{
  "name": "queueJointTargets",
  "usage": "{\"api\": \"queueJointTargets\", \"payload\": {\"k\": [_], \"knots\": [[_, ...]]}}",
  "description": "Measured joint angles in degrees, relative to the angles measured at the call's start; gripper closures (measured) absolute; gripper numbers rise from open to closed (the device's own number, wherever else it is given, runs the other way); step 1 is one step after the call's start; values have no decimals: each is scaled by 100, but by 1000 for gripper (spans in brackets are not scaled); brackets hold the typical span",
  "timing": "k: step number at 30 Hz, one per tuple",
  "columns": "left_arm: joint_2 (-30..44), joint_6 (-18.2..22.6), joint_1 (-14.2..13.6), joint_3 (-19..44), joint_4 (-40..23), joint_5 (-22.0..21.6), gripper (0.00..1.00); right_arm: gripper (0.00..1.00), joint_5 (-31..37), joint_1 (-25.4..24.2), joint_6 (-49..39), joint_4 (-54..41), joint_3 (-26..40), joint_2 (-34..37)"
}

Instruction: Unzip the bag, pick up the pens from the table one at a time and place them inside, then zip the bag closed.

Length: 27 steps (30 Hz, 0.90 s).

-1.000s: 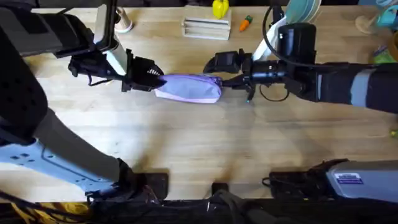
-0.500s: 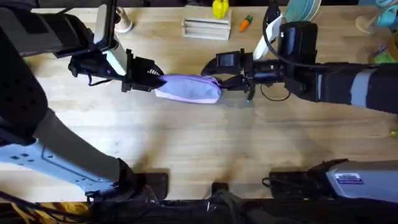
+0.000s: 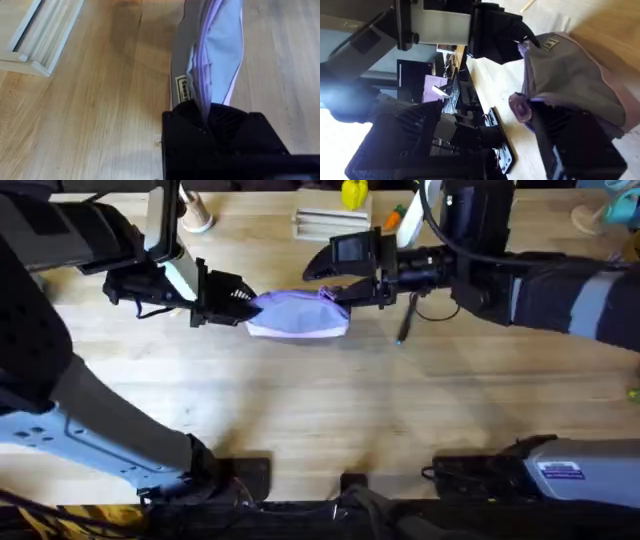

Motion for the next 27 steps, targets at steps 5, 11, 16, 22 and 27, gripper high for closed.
{"api": "queueJointTargets", "payload": {"k": [5, 11, 16, 22, 27], "knots": [[0, 0, 19, 2, -2, -33, 959, 7, 0, 99, 0, -2, 172, 0], [0, 0, 17, 2, -4, -38, 959, 7, 0, 98, -11, -155, 215, 0], [0, 0, -4, 2, -10, -34, 959, 7, 4, 77, -230, -993, 424, 0], [0, -1, -108, 2, -47, 0, 959, 7, 594, 119, -1407, -3757, 1244, 0], [0, 0, -180, 0, -30, 3, 959, 7, 1101, 307, -2578, -5425, 2438, -78]]}}
